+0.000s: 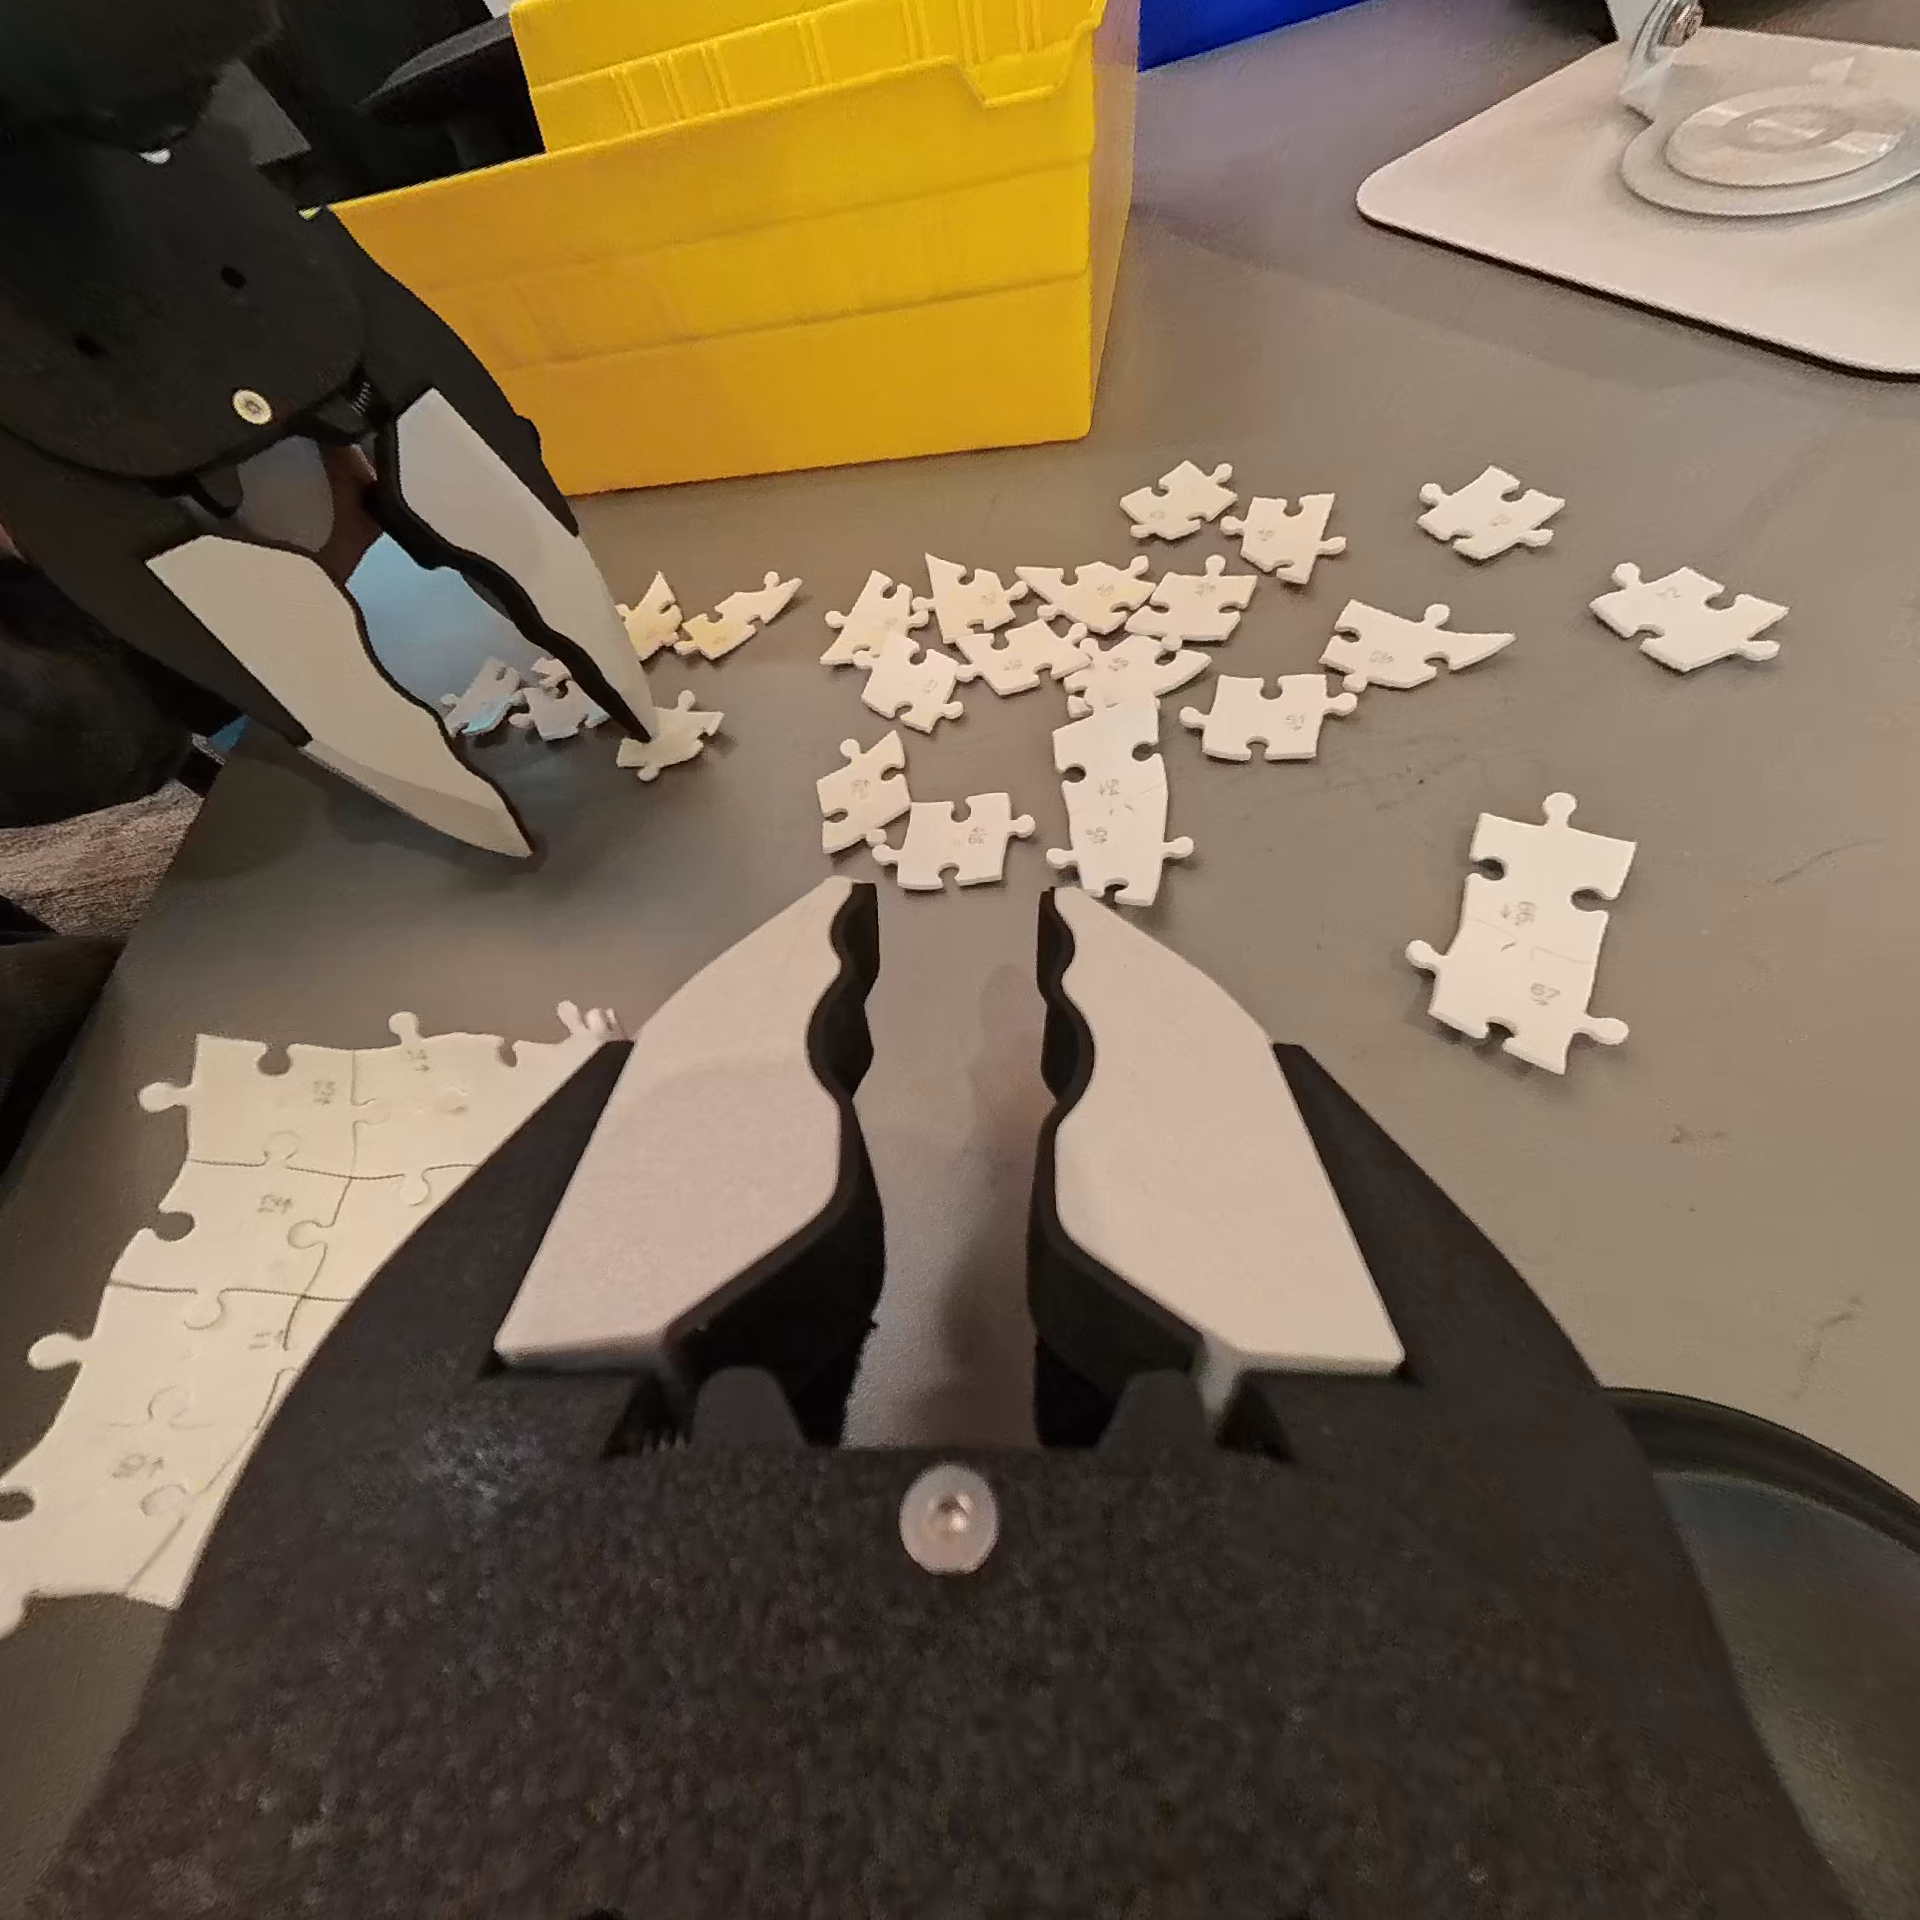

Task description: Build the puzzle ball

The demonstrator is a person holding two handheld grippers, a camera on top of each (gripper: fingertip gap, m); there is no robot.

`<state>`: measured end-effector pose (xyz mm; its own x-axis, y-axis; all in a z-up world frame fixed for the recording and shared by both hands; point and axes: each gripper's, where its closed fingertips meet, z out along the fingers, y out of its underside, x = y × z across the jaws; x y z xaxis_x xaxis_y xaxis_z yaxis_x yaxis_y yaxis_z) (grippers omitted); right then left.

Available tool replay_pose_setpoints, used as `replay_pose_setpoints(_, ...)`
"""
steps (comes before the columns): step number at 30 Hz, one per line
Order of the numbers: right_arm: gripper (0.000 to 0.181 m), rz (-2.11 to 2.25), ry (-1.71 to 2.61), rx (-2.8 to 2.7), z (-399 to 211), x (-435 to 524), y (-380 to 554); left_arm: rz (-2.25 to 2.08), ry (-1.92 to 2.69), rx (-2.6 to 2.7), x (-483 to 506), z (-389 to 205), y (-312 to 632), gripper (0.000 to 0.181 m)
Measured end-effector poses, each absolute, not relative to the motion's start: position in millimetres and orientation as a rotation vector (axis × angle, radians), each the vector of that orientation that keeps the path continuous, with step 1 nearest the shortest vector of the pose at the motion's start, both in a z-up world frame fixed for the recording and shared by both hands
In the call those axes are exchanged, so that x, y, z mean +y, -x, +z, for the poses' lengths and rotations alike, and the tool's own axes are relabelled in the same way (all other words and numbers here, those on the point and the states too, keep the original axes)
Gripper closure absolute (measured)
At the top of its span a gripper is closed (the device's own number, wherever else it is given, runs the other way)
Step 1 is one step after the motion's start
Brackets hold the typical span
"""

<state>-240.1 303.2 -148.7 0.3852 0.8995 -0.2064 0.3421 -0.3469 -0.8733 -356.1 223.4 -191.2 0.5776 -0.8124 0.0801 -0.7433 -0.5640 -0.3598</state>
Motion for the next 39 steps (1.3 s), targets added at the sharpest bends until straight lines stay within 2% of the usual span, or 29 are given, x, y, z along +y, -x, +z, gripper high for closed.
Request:
replay_pose_setpoints(14,0.152,0.915,1.876,-1.079,-149.2,301.9,240.8,-0.353,2.499,1.234,226.2,-185.8,350.5,0.136)
replay_pose_setpoints(19,0.152,0.903,1.877,-1.089,-150.2,301.2,241.5,-0.444,2.33,1.058,233.6,-118.6,370.8,0.134)
replay_pose_setpoints(25,0.153,0.896,1.873,-1.087,-149.7,301.2,241.3,-0.179,2.164,0.654,245.7,-49.0,491.3,0.128)
replay_pose_setpoints(32,0.154,0.882,1.854,-1.069,-146.9,302.6,239.8,-0.103,2.127,0.443,239.2,-72.7,575.4,0.127)
replay_pose_setpoints(39,0.155,0.876,1.859,-1.058,-147.0,304.0,239.1,-0.28,2.149,0.305,248.0,-101.7,603.6,0.128)
